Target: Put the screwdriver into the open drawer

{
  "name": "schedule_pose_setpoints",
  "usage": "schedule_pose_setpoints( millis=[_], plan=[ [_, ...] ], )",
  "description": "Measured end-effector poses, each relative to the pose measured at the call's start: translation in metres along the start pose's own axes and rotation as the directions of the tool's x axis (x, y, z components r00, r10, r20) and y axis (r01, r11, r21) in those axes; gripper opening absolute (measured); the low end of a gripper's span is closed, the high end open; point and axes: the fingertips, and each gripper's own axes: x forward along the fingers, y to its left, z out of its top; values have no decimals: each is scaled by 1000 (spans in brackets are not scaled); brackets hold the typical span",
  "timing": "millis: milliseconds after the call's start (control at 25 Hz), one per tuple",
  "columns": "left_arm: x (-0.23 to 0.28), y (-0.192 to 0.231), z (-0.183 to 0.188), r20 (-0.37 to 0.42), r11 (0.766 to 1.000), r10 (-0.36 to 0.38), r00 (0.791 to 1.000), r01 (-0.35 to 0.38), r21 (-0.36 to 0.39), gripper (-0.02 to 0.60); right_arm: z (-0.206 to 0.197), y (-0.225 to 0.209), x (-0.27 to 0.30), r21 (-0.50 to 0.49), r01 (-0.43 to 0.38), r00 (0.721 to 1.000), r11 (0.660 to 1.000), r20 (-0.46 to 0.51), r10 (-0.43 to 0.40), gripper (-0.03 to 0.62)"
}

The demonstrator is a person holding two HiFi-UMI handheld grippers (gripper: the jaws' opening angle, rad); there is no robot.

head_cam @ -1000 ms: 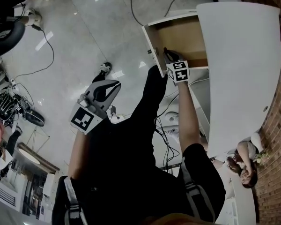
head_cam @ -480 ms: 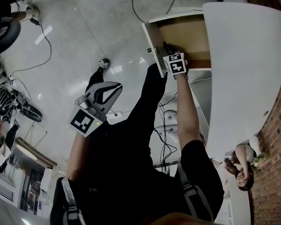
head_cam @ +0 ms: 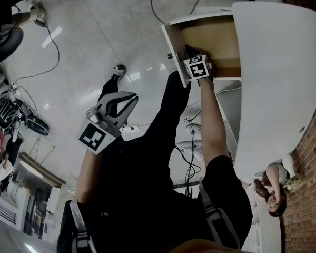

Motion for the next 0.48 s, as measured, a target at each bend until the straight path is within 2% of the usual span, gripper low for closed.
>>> schedule_pose_setpoints(
  millis=[480],
  plan=[
    [-7, 0, 6, 5, 1000, 2, 1000, -2, -12, 21, -2, -6, -2, 12, 35, 999, 999, -5, -35, 127]
  ],
)
